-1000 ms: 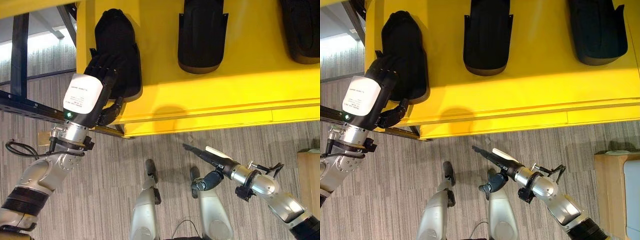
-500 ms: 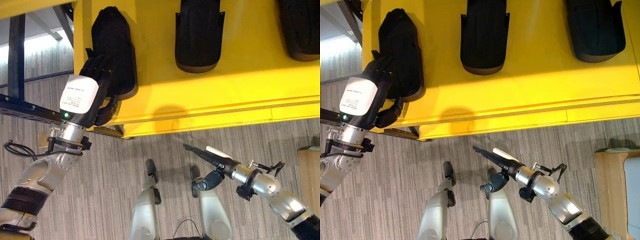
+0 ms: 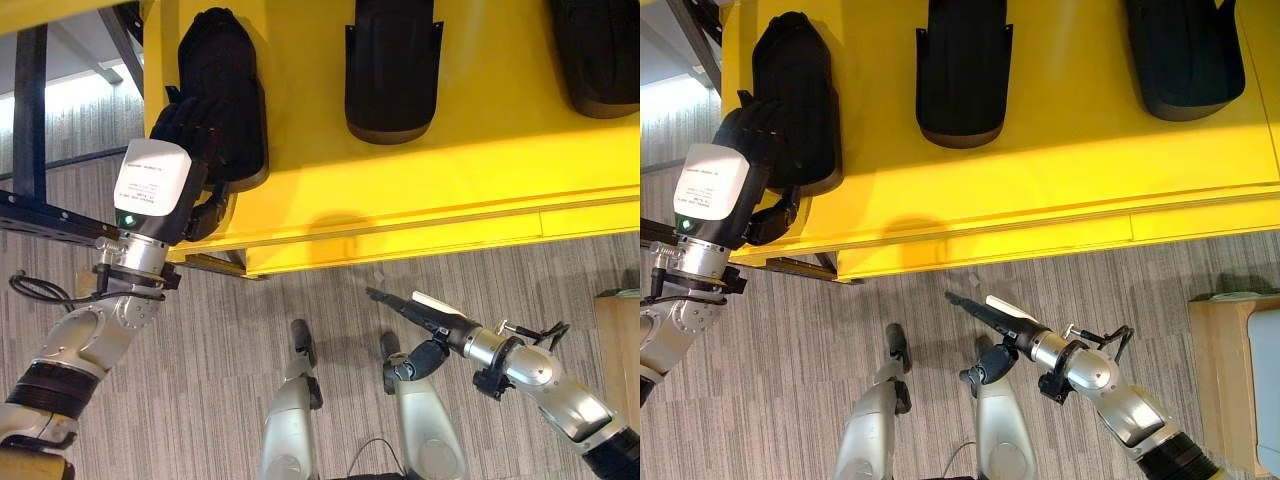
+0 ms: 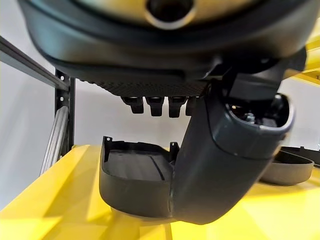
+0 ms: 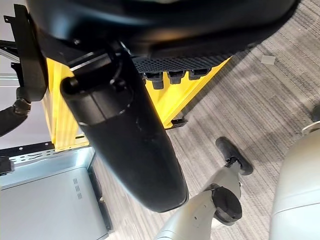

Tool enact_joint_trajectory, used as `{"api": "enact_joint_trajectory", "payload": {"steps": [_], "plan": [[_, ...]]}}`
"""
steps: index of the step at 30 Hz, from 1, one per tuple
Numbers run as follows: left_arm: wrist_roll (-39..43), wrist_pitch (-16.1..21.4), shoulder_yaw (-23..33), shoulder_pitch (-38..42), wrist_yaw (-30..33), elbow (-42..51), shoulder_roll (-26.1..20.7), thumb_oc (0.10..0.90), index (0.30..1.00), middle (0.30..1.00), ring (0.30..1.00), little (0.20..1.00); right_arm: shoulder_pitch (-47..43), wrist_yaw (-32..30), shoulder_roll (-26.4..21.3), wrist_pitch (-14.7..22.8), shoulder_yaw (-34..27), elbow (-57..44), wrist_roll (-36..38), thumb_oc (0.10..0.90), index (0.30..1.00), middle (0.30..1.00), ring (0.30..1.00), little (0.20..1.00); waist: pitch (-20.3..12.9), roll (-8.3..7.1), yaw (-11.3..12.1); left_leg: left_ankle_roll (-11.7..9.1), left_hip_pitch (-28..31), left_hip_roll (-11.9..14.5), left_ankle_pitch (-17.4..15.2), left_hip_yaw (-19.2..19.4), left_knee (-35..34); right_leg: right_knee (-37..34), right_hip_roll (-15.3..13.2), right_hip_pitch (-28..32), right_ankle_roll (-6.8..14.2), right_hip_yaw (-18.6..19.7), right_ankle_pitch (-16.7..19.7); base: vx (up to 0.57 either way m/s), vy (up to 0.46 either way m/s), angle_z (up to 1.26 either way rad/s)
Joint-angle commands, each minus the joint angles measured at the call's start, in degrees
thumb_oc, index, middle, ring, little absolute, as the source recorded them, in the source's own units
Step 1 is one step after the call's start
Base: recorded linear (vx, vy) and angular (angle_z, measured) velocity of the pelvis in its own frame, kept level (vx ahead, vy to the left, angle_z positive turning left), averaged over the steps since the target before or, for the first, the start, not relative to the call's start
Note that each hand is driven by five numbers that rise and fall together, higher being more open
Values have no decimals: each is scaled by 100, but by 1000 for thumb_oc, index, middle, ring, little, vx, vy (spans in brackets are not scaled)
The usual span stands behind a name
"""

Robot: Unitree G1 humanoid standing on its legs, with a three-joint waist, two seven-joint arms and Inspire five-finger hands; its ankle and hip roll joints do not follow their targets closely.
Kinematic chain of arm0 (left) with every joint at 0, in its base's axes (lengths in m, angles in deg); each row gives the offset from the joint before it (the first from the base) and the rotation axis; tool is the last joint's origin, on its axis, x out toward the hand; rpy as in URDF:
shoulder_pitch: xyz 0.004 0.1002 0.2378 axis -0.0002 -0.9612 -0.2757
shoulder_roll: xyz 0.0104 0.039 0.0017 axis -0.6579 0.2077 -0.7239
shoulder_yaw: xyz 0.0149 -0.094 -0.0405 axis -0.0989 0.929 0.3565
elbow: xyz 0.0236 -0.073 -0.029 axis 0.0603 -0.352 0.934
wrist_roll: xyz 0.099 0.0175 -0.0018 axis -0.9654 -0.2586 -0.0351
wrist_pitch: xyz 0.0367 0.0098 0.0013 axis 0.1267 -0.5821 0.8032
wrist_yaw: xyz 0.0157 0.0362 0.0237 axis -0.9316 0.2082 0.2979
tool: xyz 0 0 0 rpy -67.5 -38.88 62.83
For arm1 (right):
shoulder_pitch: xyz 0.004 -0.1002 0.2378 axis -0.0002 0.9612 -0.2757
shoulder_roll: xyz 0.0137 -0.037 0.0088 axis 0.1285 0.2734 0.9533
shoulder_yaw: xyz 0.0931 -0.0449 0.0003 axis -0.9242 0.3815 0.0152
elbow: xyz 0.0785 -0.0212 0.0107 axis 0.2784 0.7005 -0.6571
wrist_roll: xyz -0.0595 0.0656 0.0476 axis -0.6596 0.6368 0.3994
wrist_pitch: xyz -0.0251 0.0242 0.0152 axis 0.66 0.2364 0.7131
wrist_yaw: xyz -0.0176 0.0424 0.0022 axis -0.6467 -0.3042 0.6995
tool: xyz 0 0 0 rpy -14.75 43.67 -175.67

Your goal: Move parts from the plastic box to the shelf.

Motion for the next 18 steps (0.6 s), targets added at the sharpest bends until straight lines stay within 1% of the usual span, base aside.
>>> {"api": "enact_joint_trajectory", "payload": {"steps": [1, 13, 15, 18], "plan": [[181, -109, 222, 532, 421, -38, -256, 900, 1000, 1000, 1000, 1000, -314, 43, -42, 381, -37, -491, 390, 900, 1000, 1000, 1000, 1000, -241, -246, -237, 64, 206, 26, -945, 223, 624, -650, 50, 210, 38, -161, 218, 0, 0, 0], [233, -223, 188, 673, 400, -10, -266, 900, 1000, 1000, 1000, 1000, -321, 83, -63, 345, -116, -537, 403, 900, 1000, 1000, 1000, 1000, -242, -268, -265, 66, 197, 32, -952, 222, 638, -622, 66, 186, 37, -143, 212, 0, 0, 0], [135, -238, 171, 704, 435, -3, -259, 900, 1000, 1000, 1000, 1000, -329, 72, -65, 329, -113, -542, 422, 900, 1000, 1000, 1000, 1000, -246, -275, -268, 66, 201, 42, -950, 223, 640, -620, 67, 191, 39, -140, 213, 0, 0, 0], [268, -291, 96, 842, 445, -96, -290, 900, 1000, 1000, 1000, 1000, -346, 89, -85, 326, -96, -520, 441, 900, 1000, 1000, 1000, 1000, -256, -293, -280, 70, 195, 52, -954, 238, 655, -636, 63, 201, 40, -144, 222, 0, 0, 0]]}}
